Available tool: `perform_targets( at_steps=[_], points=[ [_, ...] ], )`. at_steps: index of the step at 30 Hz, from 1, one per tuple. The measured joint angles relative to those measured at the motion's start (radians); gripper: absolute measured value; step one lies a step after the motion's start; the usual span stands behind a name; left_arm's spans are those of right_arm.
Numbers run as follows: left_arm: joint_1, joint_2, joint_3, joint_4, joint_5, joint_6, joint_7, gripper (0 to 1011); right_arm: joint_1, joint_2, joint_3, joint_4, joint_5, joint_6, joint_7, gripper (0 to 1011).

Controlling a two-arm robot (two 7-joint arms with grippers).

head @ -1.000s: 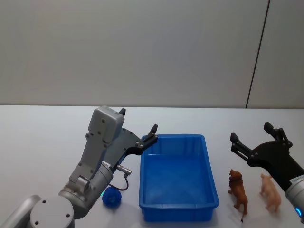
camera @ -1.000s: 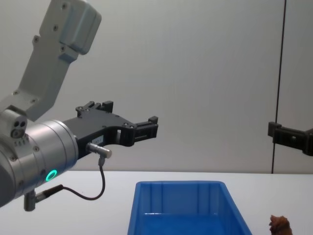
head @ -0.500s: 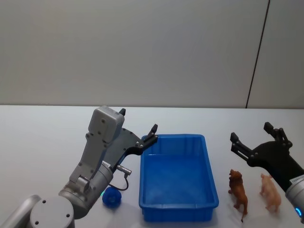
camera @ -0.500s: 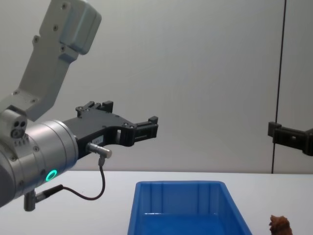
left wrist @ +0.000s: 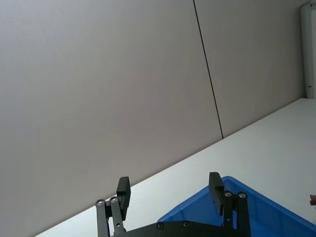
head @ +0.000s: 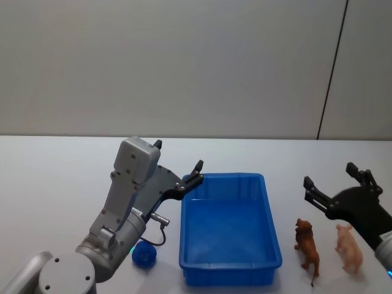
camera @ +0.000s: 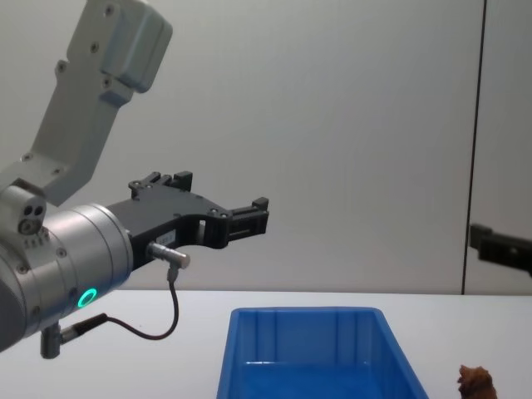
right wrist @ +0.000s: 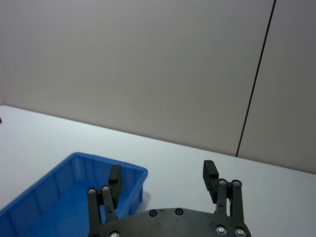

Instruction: Pick up the two dolls from the table and place them into the box.

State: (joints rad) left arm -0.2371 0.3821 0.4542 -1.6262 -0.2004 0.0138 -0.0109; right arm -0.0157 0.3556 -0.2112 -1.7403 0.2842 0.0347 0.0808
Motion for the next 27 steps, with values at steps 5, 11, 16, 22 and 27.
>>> perform_targets(
  at_steps=[5, 11, 16, 22, 27],
  points=[
    [0.000, 0.000, 0.000, 0.000, 0.000, 0.000, 0.000, 1001, 0.001, 0.016, 0.012, 0.029, -0.002, 0.011, 0.017, 1001],
    [0.000, 0.000, 0.000, 0.000, 0.000, 0.000, 0.000, 1001, 0.014, 0.035, 0.027, 0.090, -0.009, 0.037, 0.055, 1001],
    [0.000, 0.000, 0.000, 0.000, 0.000, 0.000, 0.000, 1001, 0.026, 0.042, 0.033, 0.132, -0.014, 0.058, 0.077, 1001],
    [0.000, 0.000, 0.000, 0.000, 0.000, 0.000, 0.000, 1001, 0.045, 0.046, 0.037, 0.182, -0.018, 0.097, 0.103, 1001],
    [0.000, 0.000, 0.000, 0.000, 0.000, 0.000, 0.000, 1001, 0.056, 0.046, 0.039, 0.216, -0.018, 0.127, 0.121, 1001]
  ],
)
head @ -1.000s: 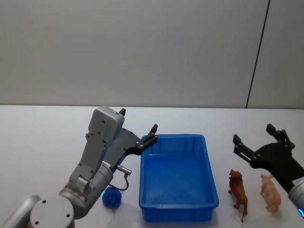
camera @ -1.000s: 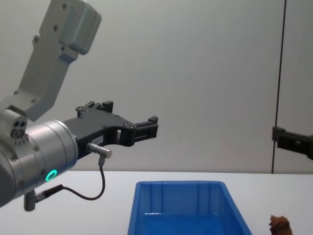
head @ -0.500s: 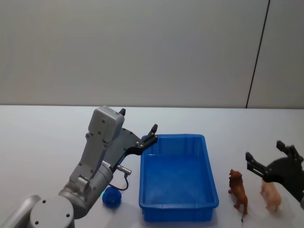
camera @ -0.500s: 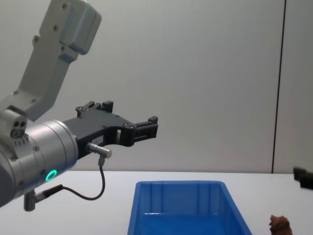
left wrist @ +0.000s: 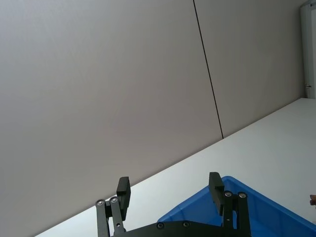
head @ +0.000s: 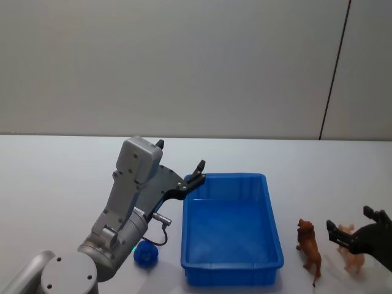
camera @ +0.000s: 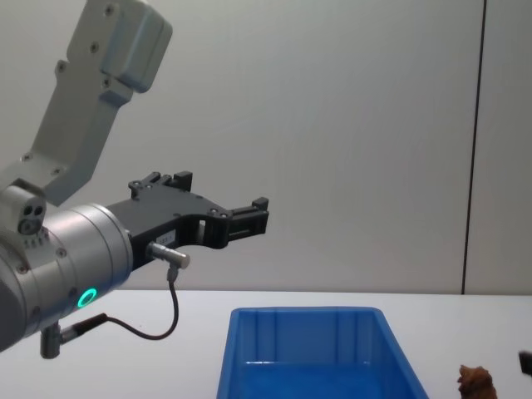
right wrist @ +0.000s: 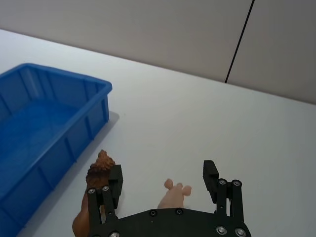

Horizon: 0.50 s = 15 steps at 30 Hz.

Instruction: Pick up the two dolls from the table and place them into the box.

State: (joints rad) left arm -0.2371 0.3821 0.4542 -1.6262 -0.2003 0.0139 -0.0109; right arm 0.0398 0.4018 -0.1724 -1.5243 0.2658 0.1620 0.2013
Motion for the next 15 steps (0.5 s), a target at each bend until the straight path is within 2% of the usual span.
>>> perform_targets(
  at_steps=[15],
  points=[
    [0.000, 0.000, 0.000, 0.000, 0.000, 0.000, 0.000, 1001, 0.006, 0.007, 0.007, 0.045, 0.018, 0.069, 0.036, 1001]
  ],
)
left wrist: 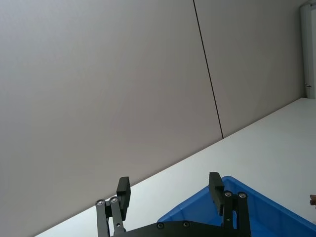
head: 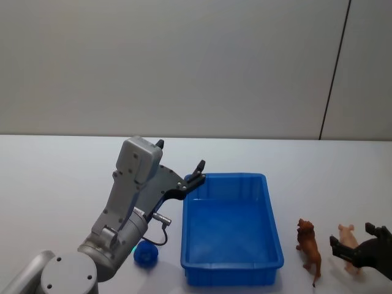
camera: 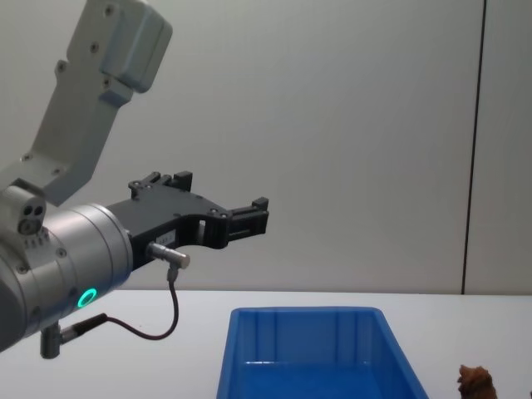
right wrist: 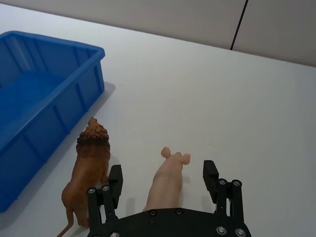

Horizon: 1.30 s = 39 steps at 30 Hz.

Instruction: Pick up the two dolls from the table and place them into the box.

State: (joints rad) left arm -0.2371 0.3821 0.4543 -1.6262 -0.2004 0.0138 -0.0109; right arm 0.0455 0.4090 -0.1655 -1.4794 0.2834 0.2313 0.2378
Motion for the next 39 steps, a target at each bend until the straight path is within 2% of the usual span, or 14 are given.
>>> perform_targets(
  at_steps=[15, 24, 27, 28, 31, 35, 39],
  points=[
    [0.000, 0.000, 0.000, 0.000, 0.000, 0.000, 0.000, 1001, 0.013, -0.007, -0.003, 0.036, 0.021, 0.086, 0.010, 991],
    [0.000, 0.000, 0.000, 0.000, 0.000, 0.000, 0.000, 1001, 0.029, -0.020, -0.011, 0.061, 0.024, 0.120, 0.016, 781],
    [0.000, 0.000, 0.000, 0.000, 0.000, 0.000, 0.000, 1001, 0.032, -0.023, -0.014, 0.064, 0.026, 0.123, 0.018, 682],
    [0.000, 0.000, 0.000, 0.000, 0.000, 0.000, 0.000, 1001, 0.034, -0.024, -0.014, 0.065, 0.027, 0.124, 0.020, 617],
    [0.000, 0.000, 0.000, 0.000, 0.000, 0.000, 0.000, 1001, 0.035, -0.025, -0.015, 0.065, 0.028, 0.124, 0.021, 559],
    [0.000, 0.000, 0.000, 0.000, 0.000, 0.000, 0.000, 1001, 0.036, -0.027, -0.016, 0.061, 0.028, 0.115, 0.021, 419],
    [0.000, 0.000, 0.000, 0.000, 0.000, 0.000, 0.000, 1001, 0.036, -0.027, -0.016, 0.051, 0.027, 0.095, 0.019, 371]
  ],
)
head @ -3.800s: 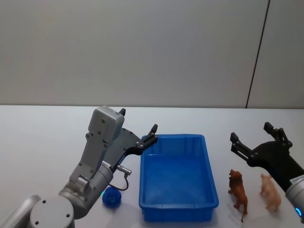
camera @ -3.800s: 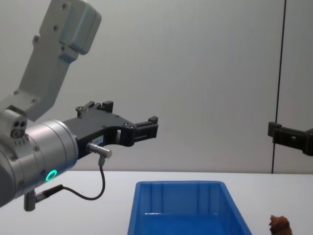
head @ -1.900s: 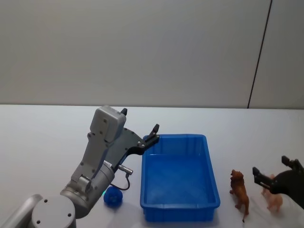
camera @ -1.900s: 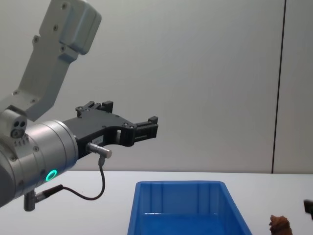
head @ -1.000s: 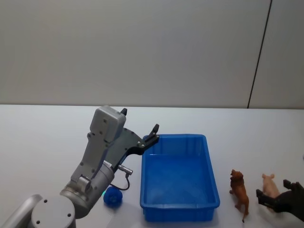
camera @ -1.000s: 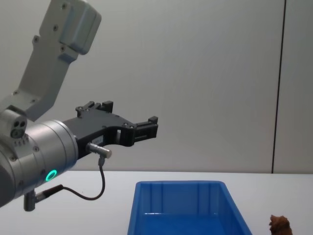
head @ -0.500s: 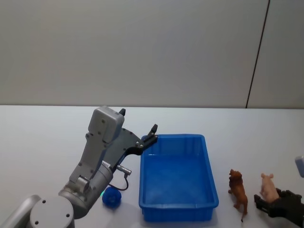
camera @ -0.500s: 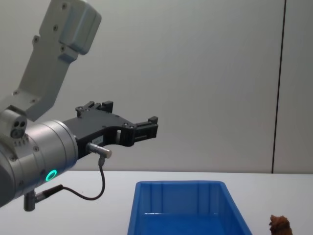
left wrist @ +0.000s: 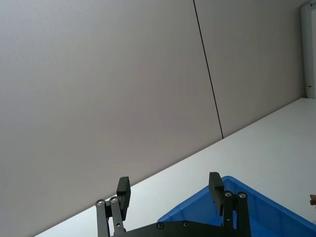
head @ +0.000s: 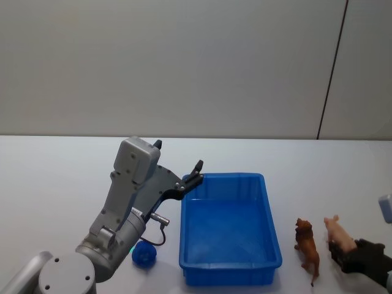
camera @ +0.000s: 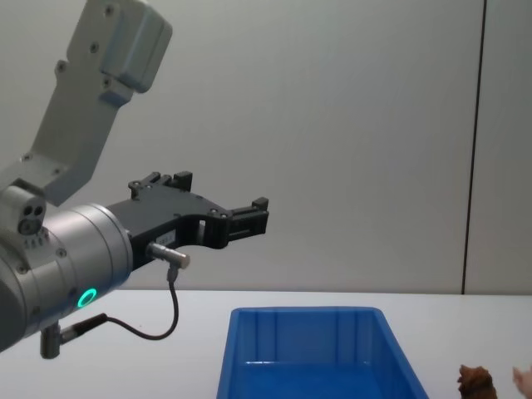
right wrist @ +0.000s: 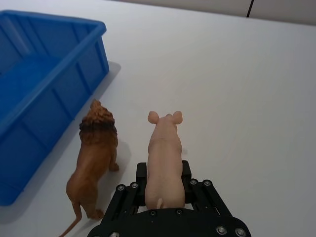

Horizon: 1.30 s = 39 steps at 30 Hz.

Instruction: Pick up the two dolls from the table and place them into the box.

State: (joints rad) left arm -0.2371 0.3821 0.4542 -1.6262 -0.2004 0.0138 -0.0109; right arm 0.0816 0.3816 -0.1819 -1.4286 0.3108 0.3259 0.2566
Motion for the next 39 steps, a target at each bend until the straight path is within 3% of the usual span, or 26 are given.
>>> perform_targets(
  at_steps=[18, 30, 39],
  points=[
    [0.000, 0.000, 0.000, 0.000, 0.000, 0.000, 0.000, 1001, 0.025, -0.003, 0.009, -0.067, -0.019, -0.134, -0.013, 369],
    [0.000, 0.000, 0.000, 0.000, 0.000, 0.000, 0.000, 1001, 0.084, -0.024, -0.004, -0.089, -0.032, -0.156, 0.078, 369],
    [0.000, 0.000, 0.000, 0.000, 0.000, 0.000, 0.000, 1001, 0.126, -0.060, -0.045, -0.077, -0.066, -0.133, 0.166, 369]
  ],
)
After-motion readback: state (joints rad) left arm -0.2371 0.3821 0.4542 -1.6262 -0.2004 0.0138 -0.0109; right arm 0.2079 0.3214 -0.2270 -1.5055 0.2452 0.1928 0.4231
